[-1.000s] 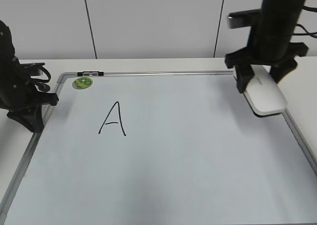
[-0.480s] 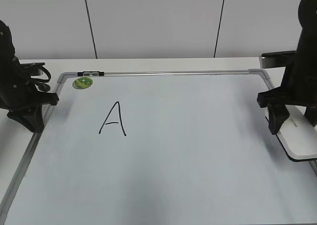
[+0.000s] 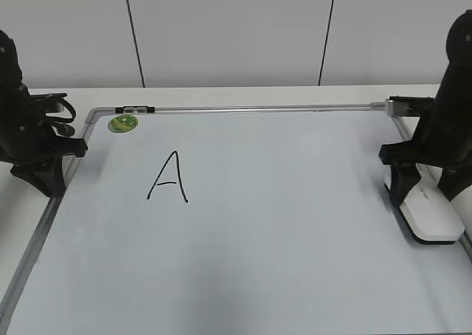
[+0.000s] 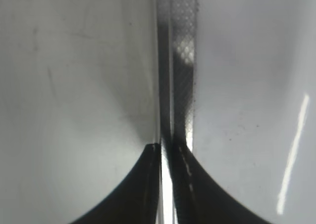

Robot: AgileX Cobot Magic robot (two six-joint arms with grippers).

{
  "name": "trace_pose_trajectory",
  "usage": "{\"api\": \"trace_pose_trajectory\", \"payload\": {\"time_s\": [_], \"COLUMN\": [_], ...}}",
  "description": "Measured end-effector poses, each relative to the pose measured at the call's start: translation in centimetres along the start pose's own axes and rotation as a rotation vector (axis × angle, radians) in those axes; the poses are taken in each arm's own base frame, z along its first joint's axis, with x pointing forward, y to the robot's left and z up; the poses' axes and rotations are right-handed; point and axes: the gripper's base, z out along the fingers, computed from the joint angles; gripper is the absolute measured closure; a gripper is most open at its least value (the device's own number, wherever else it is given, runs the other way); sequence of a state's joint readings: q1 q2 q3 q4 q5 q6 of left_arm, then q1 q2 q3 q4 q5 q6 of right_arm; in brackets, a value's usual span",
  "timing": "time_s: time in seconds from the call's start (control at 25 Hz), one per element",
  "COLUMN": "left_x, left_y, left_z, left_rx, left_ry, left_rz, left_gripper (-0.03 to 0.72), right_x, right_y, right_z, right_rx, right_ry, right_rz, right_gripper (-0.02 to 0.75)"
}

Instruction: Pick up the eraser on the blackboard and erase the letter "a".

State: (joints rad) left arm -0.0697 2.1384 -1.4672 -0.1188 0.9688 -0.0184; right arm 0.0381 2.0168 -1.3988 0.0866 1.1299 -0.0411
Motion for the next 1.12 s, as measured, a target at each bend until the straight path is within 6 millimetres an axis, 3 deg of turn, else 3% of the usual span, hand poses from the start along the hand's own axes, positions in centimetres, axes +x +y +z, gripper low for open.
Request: {"api": "trace_pose_trajectory", "payload": {"time_s": [0.32,1.12], "left_x": [0.0,0.0], "left_y": [0.0,0.0], "left_z": [0.0,0.0], "left_rx": [0.001,0.001], "left_ry": [0.000,0.000], "left_rz": [-0.001,-0.001], "left_gripper": [0.632,0.632], "right_x": [-2.4,-3.5], "right_y": [-0.3,-0.3], "right_z": [0.2,-0.5], "right_rx": [0.031,0.040], "right_ry": [0.005,-0.068], "right_rz": [-0.031,-0.038], "right_gripper": [0.225,0.225]}}
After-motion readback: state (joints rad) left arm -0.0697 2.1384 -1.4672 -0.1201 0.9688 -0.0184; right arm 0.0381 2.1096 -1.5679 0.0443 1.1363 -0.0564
